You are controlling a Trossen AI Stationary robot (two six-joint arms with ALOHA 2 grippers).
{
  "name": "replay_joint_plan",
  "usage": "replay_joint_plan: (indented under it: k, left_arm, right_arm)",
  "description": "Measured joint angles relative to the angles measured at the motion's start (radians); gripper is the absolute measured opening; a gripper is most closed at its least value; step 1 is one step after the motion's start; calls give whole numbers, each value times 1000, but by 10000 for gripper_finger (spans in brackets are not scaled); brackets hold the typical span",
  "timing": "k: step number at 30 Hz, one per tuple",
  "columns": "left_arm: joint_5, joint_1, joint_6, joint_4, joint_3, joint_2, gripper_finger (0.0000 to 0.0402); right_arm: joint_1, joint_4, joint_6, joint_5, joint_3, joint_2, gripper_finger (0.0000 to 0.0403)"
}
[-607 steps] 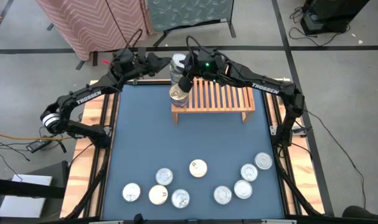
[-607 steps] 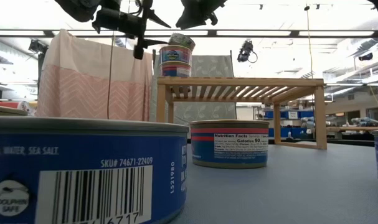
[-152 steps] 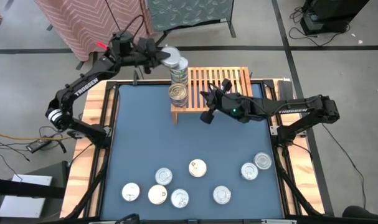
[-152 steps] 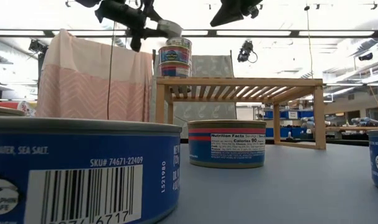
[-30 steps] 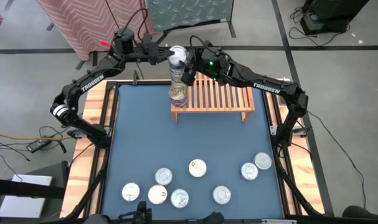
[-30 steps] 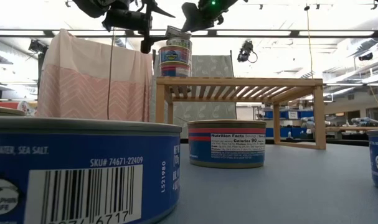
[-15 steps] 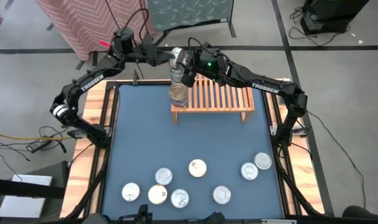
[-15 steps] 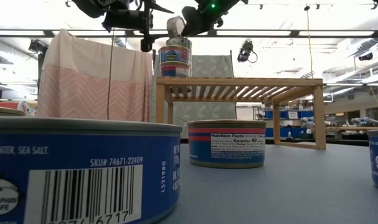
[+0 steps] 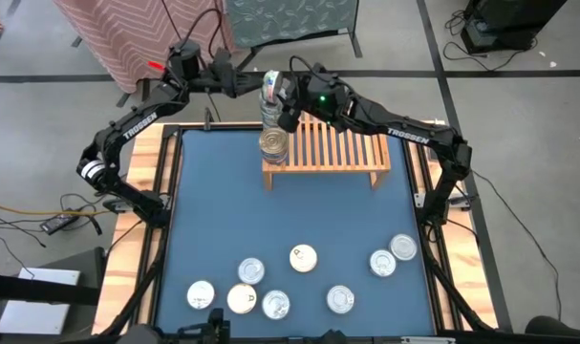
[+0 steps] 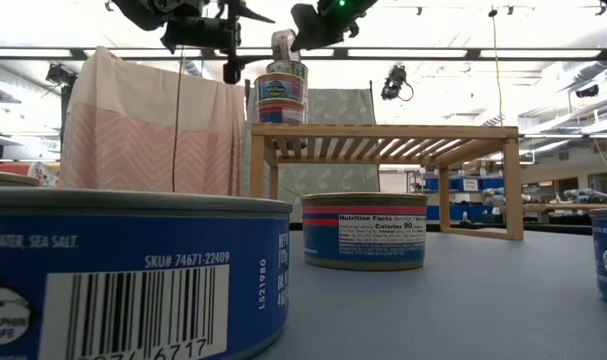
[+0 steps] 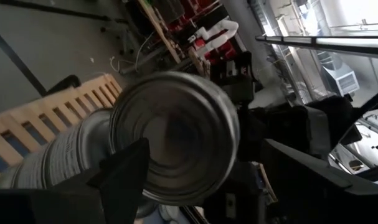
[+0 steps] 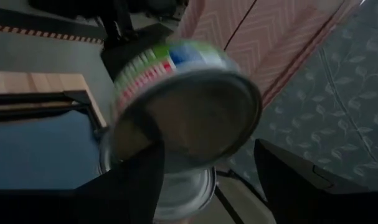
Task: Stack canned seafood by type on shelf
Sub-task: Stack the green tuna can on top of the other green tuna cans on the shelf
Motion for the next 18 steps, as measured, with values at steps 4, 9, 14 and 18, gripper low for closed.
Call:
replay_joint_plan:
  k: [4, 9, 14, 18]
  left_arm:
    - [0, 4, -2, 22, 0, 0, 312]
    - [-11, 1, 0, 21, 0, 0, 312]
    - [-49, -18, 5, 24, 0, 0, 312]
    - [-78, -29, 8, 55, 0, 0, 312]
  right_arm:
    - [16, -21, -5, 35, 38, -1, 249]
    - [31, -62, 3, 62, 85, -3, 250]
    - [17, -65, 2, 54, 85, -1, 243]
    - [-1, -30, 6, 47, 71, 0, 239]
